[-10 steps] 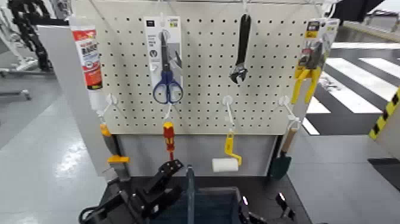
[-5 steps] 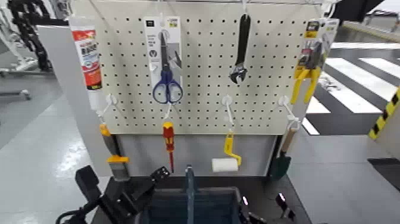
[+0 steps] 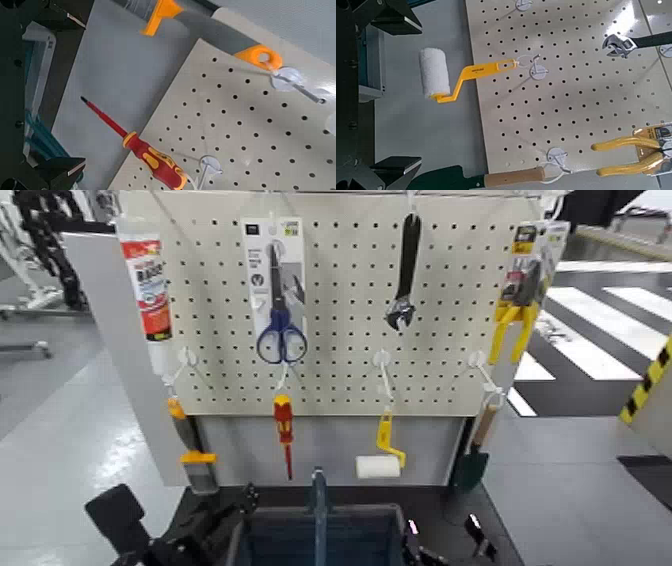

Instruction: Place the crate on the table.

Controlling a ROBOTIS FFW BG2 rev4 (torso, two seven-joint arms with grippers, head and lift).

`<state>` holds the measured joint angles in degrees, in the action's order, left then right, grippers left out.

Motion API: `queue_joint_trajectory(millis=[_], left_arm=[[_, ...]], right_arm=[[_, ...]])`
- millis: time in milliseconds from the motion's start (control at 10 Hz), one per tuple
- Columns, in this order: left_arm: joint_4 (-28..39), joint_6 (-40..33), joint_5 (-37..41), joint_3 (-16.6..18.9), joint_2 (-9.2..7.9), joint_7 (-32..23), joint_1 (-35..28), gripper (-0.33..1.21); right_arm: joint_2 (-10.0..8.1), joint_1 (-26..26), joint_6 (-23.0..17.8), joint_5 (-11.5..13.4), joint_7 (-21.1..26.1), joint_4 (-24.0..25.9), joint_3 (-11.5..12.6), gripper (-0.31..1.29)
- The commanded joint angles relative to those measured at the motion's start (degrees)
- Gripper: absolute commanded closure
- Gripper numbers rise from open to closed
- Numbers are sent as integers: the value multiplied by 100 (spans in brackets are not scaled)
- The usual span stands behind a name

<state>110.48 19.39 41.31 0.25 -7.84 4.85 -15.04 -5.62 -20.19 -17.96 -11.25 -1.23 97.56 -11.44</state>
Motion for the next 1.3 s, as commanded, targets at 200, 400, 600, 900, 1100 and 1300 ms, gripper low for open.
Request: queue_joint_trajectory(millis=[200, 400, 600, 900, 1100, 1300], left_arm=[[-35, -1421, -1802, -139, 37, -81, -465, 10], [-62, -1922, -2338, -245, 10, -239, -596, 11], [-35, -2493, -3032, -403, -78, -547, -737, 11], [-35, -2678, -3225, -491, -139, -758, -790, 11], [-44, -2721, -3261, -500, -139, -793, -799, 11], [-44, -2774, -3296, -509, -139, -837, -816, 11]], right_arm=[[0, -11, -6, 0, 0, 18, 10, 14], [0, -20, -6, 0, 0, 27, 10, 14], [9, -28, -6, 0, 0, 27, 19, 14], [9, -37, 3, 0, 0, 35, 27, 14], [0, -28, 12, -9, 0, 35, 27, 14], [-9, -28, 12, -9, -9, 35, 27, 14]])
